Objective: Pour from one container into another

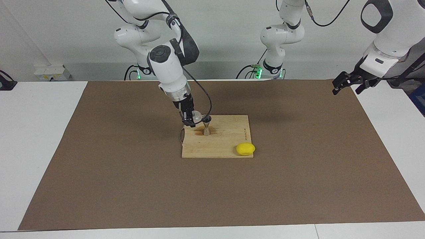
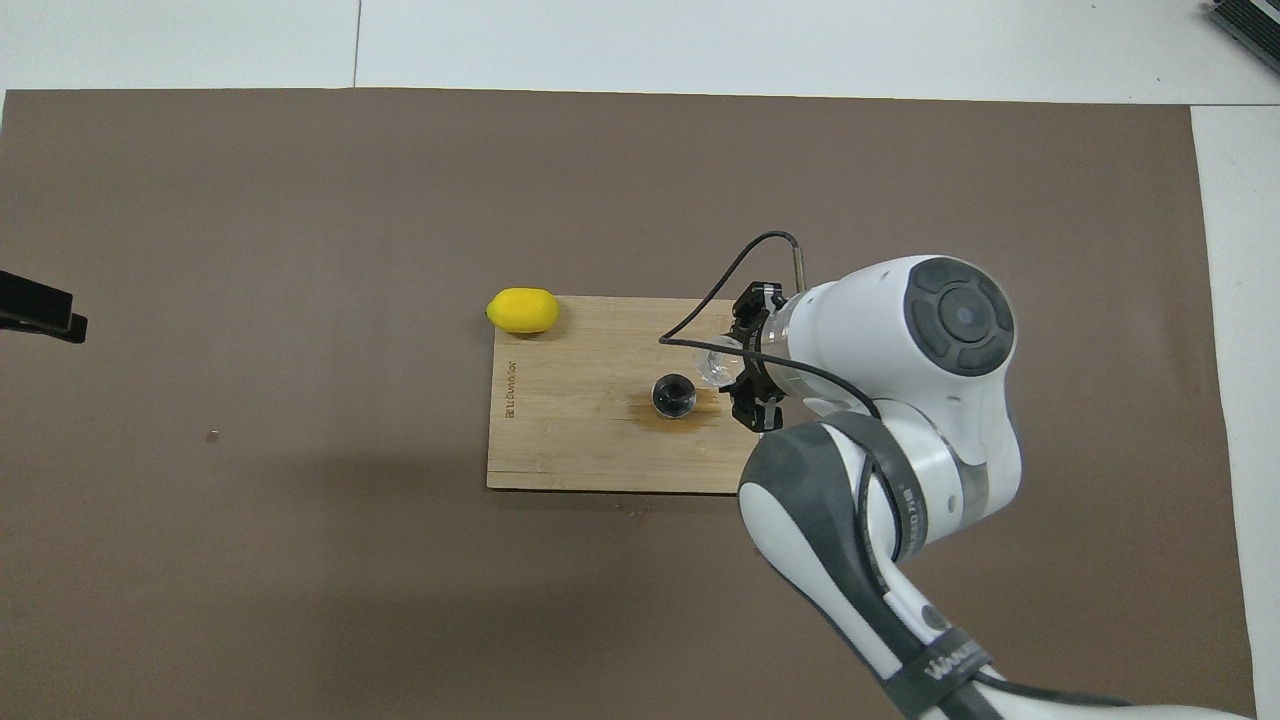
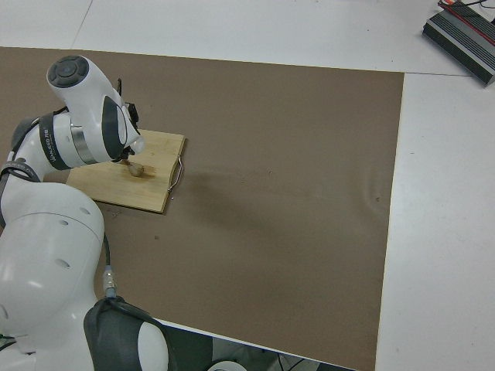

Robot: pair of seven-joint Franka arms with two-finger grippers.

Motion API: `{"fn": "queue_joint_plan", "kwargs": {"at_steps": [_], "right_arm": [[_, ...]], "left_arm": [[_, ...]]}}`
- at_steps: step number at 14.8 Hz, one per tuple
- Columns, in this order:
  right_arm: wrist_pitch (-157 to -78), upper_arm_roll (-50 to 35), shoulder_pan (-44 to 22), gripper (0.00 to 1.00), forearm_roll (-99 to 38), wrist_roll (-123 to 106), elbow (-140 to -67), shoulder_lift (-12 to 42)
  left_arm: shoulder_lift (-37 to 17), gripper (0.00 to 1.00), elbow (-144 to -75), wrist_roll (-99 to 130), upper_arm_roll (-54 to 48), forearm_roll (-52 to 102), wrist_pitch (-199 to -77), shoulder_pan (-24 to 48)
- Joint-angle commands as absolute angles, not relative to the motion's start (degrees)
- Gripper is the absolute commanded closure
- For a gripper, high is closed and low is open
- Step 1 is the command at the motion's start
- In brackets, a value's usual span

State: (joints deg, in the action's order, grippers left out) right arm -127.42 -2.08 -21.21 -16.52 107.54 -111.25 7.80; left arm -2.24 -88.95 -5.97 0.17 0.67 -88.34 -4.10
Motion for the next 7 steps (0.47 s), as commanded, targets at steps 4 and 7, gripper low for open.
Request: {"fn": "queue_joint_plan", "kwargs": {"at_steps": [4, 7], "right_arm": [[-127.18, -2.64, -10.21, 0.98, -33.11, 90.82, -116.45, 7.65], [-126.83, -2.64, -5.82, 1.0, -40.33, 80.45, -119.53, 8.17]], "left_arm": [[1.23, 0.0, -92.02, -4.31, 0.53, 0.0, -90.09, -3.34], [2.1, 0.0, -92.89, -4.31, 0.61, -0.09, -89.47, -3.25]]}}
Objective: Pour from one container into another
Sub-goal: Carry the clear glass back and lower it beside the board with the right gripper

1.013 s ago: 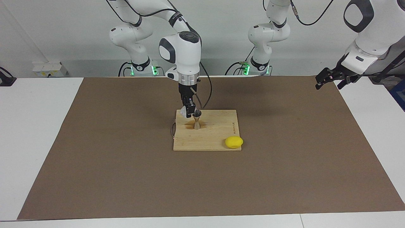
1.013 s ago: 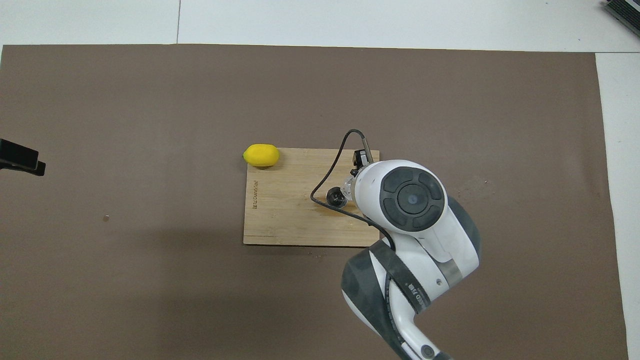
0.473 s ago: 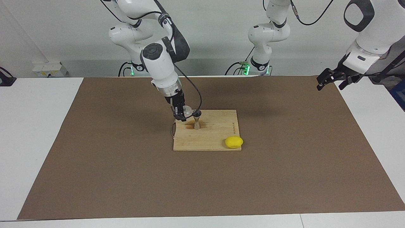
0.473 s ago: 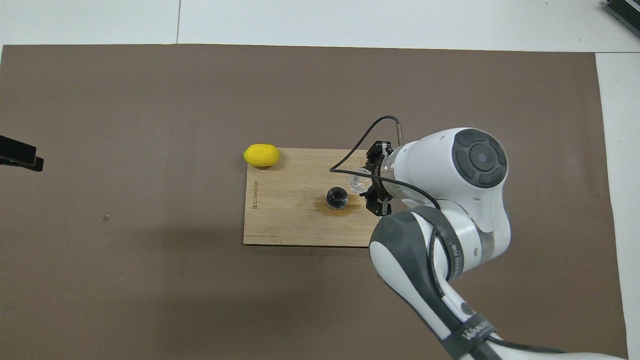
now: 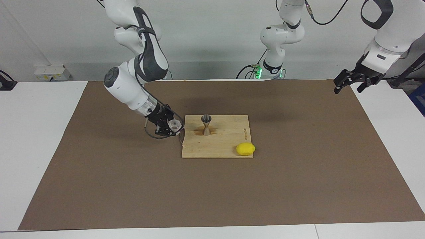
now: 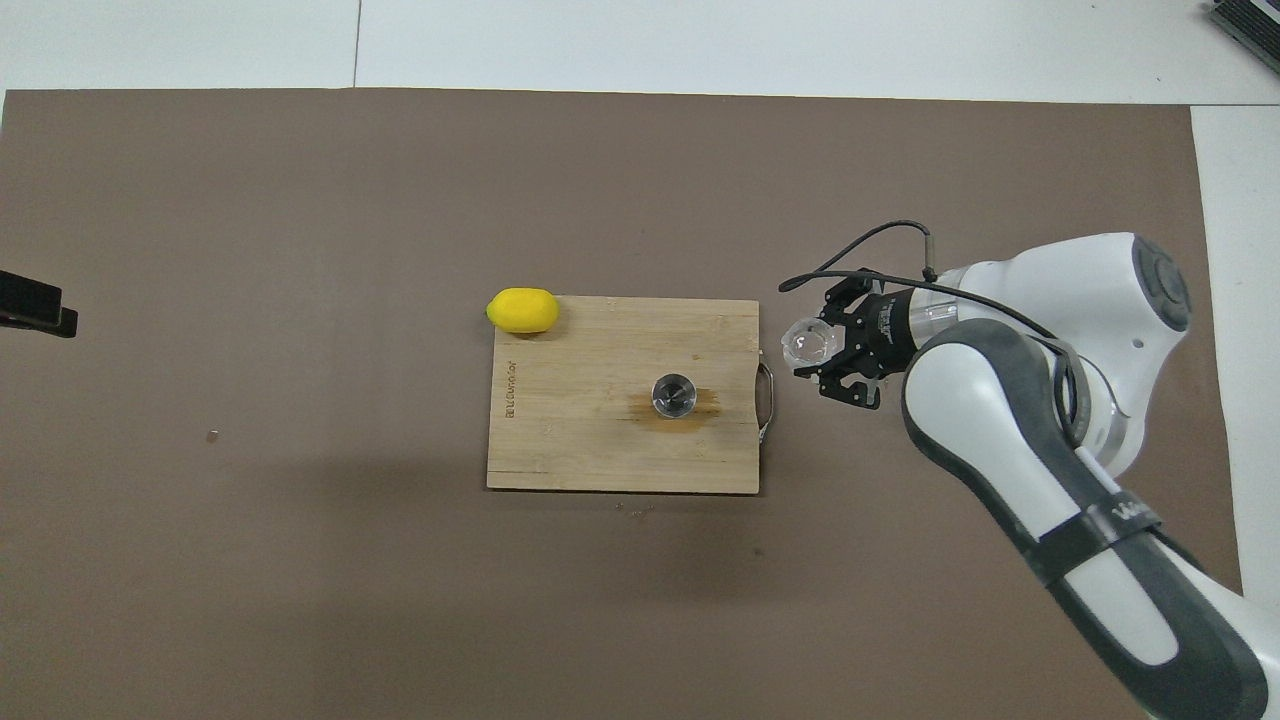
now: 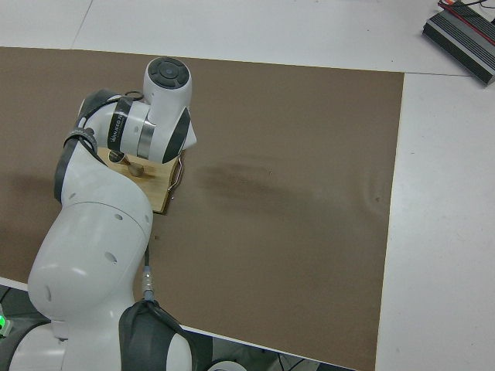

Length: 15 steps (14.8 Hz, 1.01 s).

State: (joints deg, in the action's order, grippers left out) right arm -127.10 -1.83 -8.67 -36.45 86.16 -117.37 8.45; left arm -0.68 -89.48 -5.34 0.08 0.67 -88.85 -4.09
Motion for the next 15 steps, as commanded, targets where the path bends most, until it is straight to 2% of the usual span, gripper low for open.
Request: {"fn": "queue_joint_plan", "kwargs": {"at_steps": [1, 6, 10, 15], "right_arm": [[-125.61, -2.64, -3.54, 1.0, -40.6, 78.07, -119.62, 8.78], [-121.82, -2.64, 4.3, 1.0, -43.68, 66.71, -120.06, 10.98], [-119.01, -2.64, 10.18, 1.0, -44.03, 57.15, -118.4, 15.72], [-119.0, -2.64, 11.25, 1.0, -44.38, 55.11, -117.69, 17.58]], "left_arm": [[2.89, 0.0, -93.86, -4.31, 0.62, -0.17, -89.73, -3.25], [3.16, 0.0, -94.48, -3.61, 0.44, -0.26, -90.79, -2.99], [3.16, 0.0, -94.48, -3.16, 0.35, -0.26, -90.88, -2.9], [3.16, 0.0, -94.39, -2.55, 0.35, -0.26, -91.05, -2.99]]}}
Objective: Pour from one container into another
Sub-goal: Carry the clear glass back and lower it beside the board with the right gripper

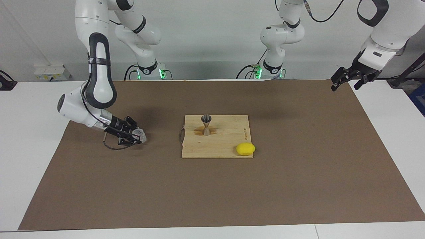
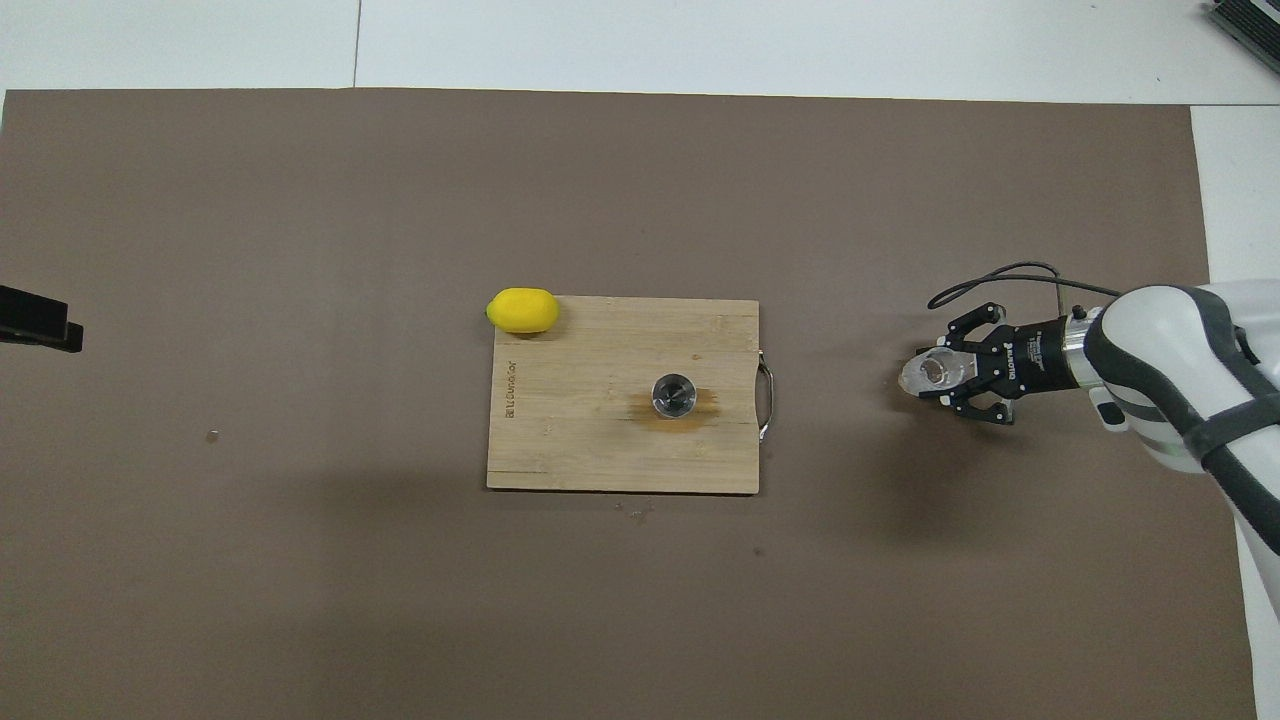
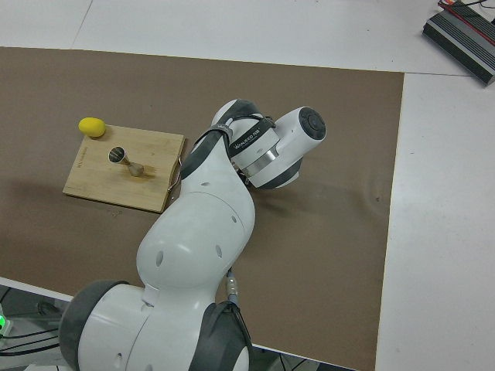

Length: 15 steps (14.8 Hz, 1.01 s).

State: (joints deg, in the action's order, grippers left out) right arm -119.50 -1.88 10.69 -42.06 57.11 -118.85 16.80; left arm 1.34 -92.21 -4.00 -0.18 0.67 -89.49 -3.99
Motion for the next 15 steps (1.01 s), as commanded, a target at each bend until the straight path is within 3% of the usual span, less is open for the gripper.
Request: {"fn": "queue_joint_plan", "kwargs": {"at_steps": [1, 3, 5, 6, 9, 11, 15], "right_arm": [[-119.44, -2.64, 11.25, 1.0, -44.73, 55.11, -117.77, 17.58], [-119.97, -2.55, 11.25, 0.78, -44.74, 54.93, -118.3, 17.58], [-121.28, -2.46, 10.9, 0.45, -44.65, 54.84, -119.17, 17.4], [-122.42, -2.46, 10.81, 0.36, -44.56, 54.84, -120.05, 17.32], [-122.87, -2.37, 10.9, 0.2, -44.56, 54.84, -120.59, 17.14], [-122.87, -2.29, 10.81, 0.03, -44.47, 55.02, -120.59, 16.88], [-122.78, -2.11, 10.9, 0.01, -43.95, 55.02, -122.16, 14.69]], "left_arm": [[3.16, 0.0, -94.48, -2.46, 0.35, -0.26, -91.05, -2.9], [3.16, 0.0, -94.4, -2.46, 0.35, -0.26, -91.14, -2.99], [3.16, 0.0, -94.39, -2.46, 0.35, -0.26, -91.14, -2.99], [3.16, 0.0, -94.39, -2.46, 0.35, -0.26, -91.14, -2.99], [3.16, 0.0, -94.39, -2.46, 0.35, -0.26, -91.14, -2.99], [3.16, 0.0, -94.39, -2.46, 0.26, -0.26, -91.14, -2.99], [3.16, 0.0, -94.39, -2.37, 0.35, -0.26, -91.14, -2.99]]}}
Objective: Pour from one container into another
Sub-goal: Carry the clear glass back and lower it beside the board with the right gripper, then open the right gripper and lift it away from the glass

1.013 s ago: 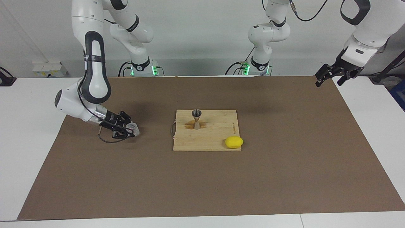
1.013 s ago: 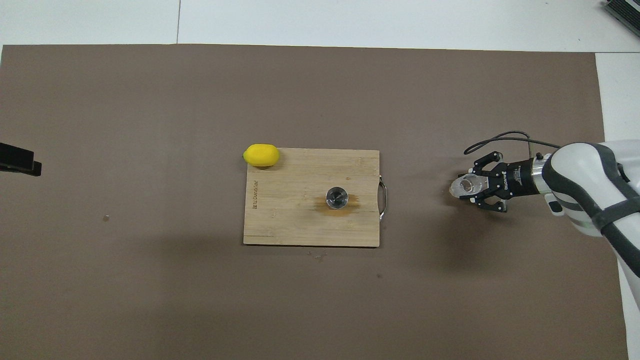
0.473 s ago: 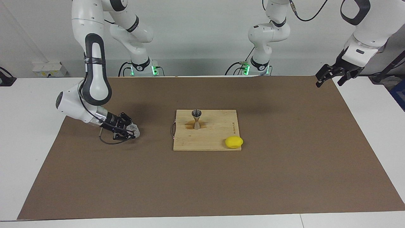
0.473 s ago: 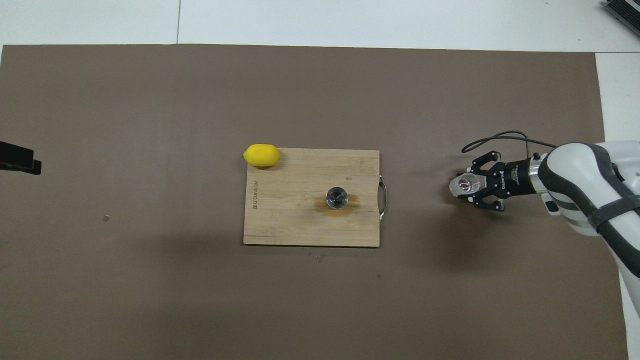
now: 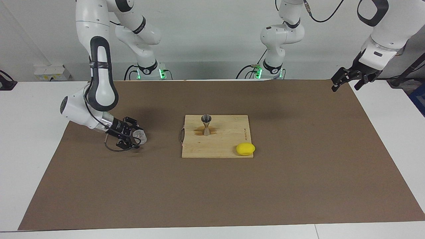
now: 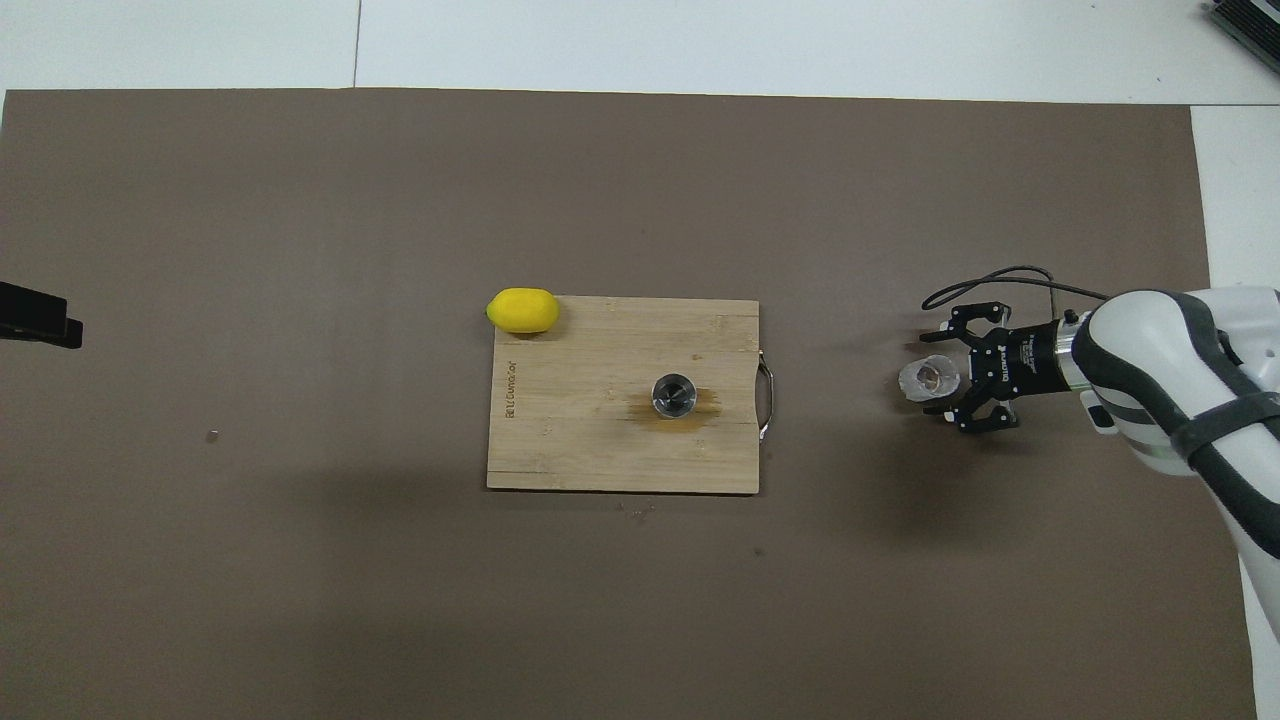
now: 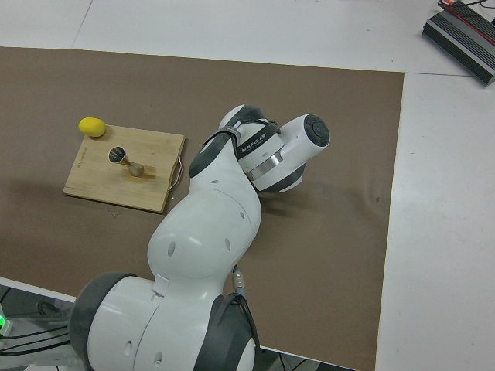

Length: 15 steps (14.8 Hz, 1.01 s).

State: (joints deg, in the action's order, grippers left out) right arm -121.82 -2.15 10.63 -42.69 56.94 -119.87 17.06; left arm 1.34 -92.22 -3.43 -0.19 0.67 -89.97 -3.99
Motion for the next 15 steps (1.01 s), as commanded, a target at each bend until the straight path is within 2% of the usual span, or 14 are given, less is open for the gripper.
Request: {"fn": "queue_joint_plan", "kwargs": {"at_steps": [1, 4, 11, 15], "right_arm": [[-122.78, -1.94, 10.99, 0.01, -43.86, 55.02, -123.13, 13.89], [-122.7, -1.93, 11.78, 0.01, -40.54, 54.5, -123.66, 11.87], [-121.99, -2.72, 10.55, 0.01, -18.4, 45.04, -121.73, 7.21], [-120.85, -2.72, 4.94, 0.01, -11.35, 32.26, -121.64, 3.7]], "left_arm": [[3.16, 0.0, -94.39, -2.46, 0.35, -0.26, -91.14, -2.99], [3.16, 0.0, -94.39, -2.37, 0.35, -0.26, -91.14, -2.99], [3.16, 0.0, -94.39, -2.37, 0.35, -0.26, -91.14, -2.99], [3.16, 0.0, -94.39, -2.37, 0.35, -0.26, -91.14, -2.99]]}}
